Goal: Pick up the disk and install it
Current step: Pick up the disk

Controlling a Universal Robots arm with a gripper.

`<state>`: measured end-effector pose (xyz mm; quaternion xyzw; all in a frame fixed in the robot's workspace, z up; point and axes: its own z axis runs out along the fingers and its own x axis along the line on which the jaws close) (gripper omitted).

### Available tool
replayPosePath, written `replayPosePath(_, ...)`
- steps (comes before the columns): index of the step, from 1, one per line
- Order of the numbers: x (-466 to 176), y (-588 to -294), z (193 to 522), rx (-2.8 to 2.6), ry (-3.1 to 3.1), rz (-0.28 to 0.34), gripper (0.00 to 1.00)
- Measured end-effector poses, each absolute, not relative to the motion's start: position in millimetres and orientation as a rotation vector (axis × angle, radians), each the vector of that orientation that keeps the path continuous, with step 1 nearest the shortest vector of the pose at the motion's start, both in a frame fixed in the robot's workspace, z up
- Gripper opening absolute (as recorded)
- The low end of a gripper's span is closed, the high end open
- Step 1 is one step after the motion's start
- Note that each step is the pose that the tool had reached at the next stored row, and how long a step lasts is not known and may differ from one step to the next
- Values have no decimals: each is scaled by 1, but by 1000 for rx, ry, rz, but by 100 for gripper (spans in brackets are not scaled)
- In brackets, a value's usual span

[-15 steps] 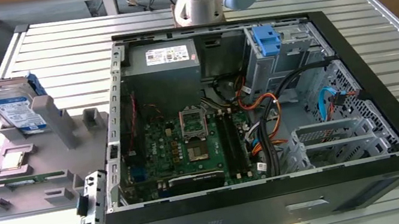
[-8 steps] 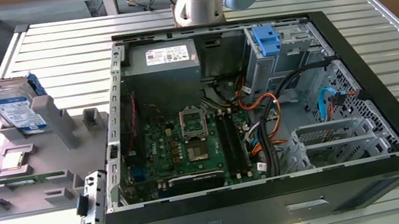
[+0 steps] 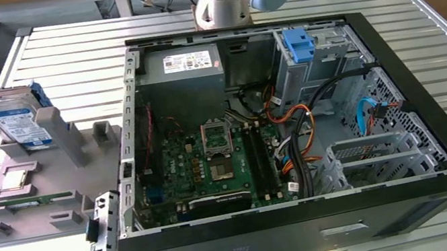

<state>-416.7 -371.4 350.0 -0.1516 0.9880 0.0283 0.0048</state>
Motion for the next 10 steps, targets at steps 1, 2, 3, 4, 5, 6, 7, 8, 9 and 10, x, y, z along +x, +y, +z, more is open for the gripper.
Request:
replayPosePath(1,-417,-371,350,-501,3091,89,11)
replayPosePath(2,-417,-371,350,-527,3087,89,11)
replayPosePath(3,-417,-371,350,-553,3083,89,11)
replayPosePath(4,-417,-371,350,-581,3078,89,11)
replayPosePath(5,-417,-371,350,-608,3074,89,11)
replayPosePath(6,-417,-371,350,-634,3069,89,11)
replayPosePath(7,-417,-371,350,-660,3064,89,11)
replayPosePath(8,-417,-371,350,-686,3059,89,11)
replayPosePath(9,-417,-371,350,-713,3053,89,11)
replayPosePath(10,-417,-371,350,-739,3047,90,11)
